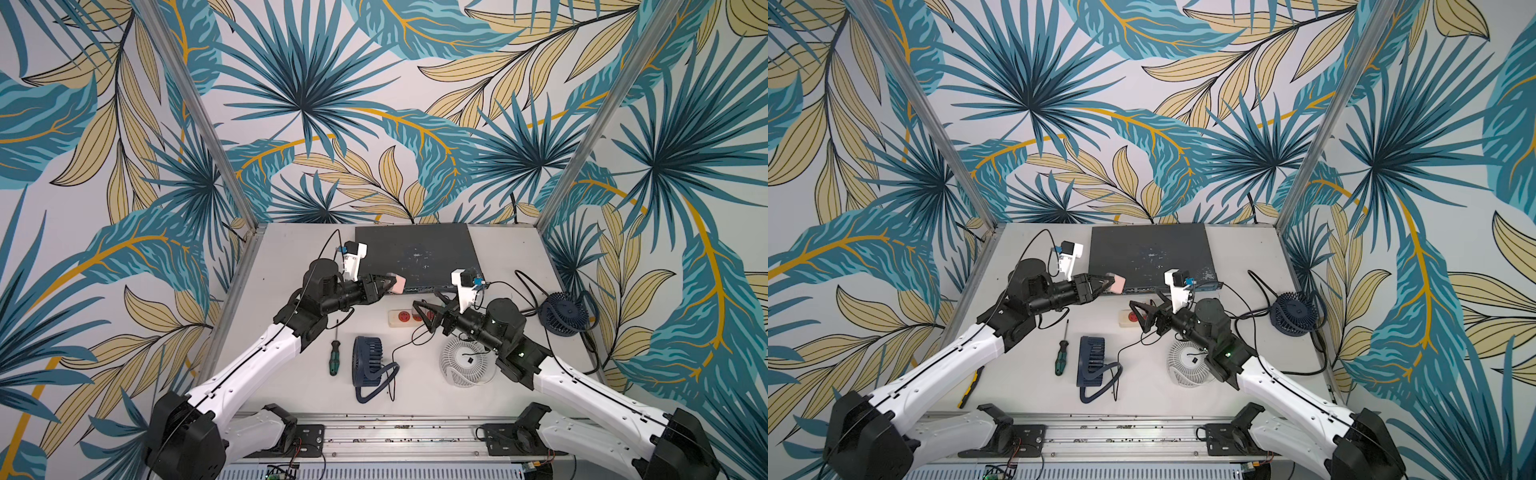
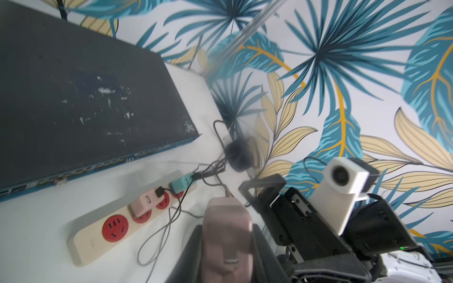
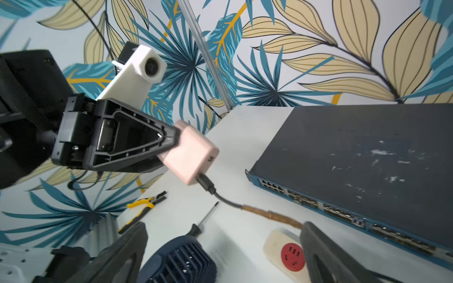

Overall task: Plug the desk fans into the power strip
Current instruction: Adjust the plug.

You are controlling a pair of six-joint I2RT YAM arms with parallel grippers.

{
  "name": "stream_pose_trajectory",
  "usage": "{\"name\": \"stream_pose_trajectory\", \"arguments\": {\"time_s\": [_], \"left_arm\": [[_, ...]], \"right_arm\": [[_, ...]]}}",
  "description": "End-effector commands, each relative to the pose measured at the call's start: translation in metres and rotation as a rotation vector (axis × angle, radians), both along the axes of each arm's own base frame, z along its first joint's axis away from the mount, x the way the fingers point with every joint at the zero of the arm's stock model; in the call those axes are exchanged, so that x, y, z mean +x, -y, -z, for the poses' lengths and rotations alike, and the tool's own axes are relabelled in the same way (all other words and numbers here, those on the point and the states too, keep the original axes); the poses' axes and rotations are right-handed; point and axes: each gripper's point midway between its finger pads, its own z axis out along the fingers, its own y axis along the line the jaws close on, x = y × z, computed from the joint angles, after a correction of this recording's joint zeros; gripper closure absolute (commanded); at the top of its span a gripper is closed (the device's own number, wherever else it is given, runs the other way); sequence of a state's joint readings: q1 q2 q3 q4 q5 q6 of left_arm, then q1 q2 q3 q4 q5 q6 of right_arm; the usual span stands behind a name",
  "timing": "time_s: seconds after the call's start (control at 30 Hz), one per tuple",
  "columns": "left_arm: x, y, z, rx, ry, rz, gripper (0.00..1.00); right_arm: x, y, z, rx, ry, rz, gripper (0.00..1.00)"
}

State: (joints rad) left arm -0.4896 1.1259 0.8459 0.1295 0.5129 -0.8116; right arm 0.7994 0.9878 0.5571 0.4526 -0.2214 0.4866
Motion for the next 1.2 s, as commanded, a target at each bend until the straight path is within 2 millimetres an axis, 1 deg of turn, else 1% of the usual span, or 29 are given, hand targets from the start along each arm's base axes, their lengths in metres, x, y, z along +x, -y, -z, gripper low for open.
{"name": "stream_pose_trajectory", "arguments": {"time_s": [0.0, 0.2, 0.3, 0.37, 0.47, 0.6, 0.67, 0.8, 0.97, 1.17], "left_arm": [[-0.005, -0.015, -0.059, -0.156, 0.166, -0.070, 0.93], [-0.033, -0.016, -0.092, -0.236, 0.246, 0.000, 0.93], [-0.043, -0.016, -0.102, -0.255, 0.274, 0.003, 0.93], [-0.047, -0.014, -0.105, -0.266, 0.282, 0.012, 0.93], [-0.054, -0.010, -0.109, -0.287, 0.292, 0.045, 0.93], [-0.066, -0.001, -0.115, -0.294, 0.307, 0.097, 0.93], [-0.069, 0.001, -0.117, -0.293, 0.309, 0.112, 0.93], [-0.077, 0.008, -0.121, -0.303, 0.316, 0.159, 0.93], [-0.084, 0.013, -0.126, -0.306, 0.335, 0.181, 0.93], [-0.089, 0.018, -0.129, -0.315, 0.341, 0.213, 0.93]], "right_arm": [[-0.017, -0.004, -0.045, 0.231, -0.049, -0.138, 0.00], [-0.026, -0.017, -0.088, 0.330, -0.053, -0.274, 0.00], [-0.027, -0.026, -0.101, 0.358, -0.087, -0.326, 0.02], [-0.026, -0.027, -0.105, 0.361, -0.081, -0.329, 0.03], [-0.026, -0.027, -0.112, 0.363, -0.070, -0.333, 0.07], [-0.029, -0.029, -0.119, 0.361, -0.055, -0.360, 0.15], [-0.033, -0.031, -0.120, 0.347, -0.048, -0.385, 0.21], [-0.042, -0.035, -0.123, 0.333, -0.041, -0.452, 0.37], [-0.055, -0.031, -0.135, 0.346, -0.007, -0.498, 0.54], [-0.066, -0.032, -0.135, 0.339, -0.023, -0.565, 0.56]]}}
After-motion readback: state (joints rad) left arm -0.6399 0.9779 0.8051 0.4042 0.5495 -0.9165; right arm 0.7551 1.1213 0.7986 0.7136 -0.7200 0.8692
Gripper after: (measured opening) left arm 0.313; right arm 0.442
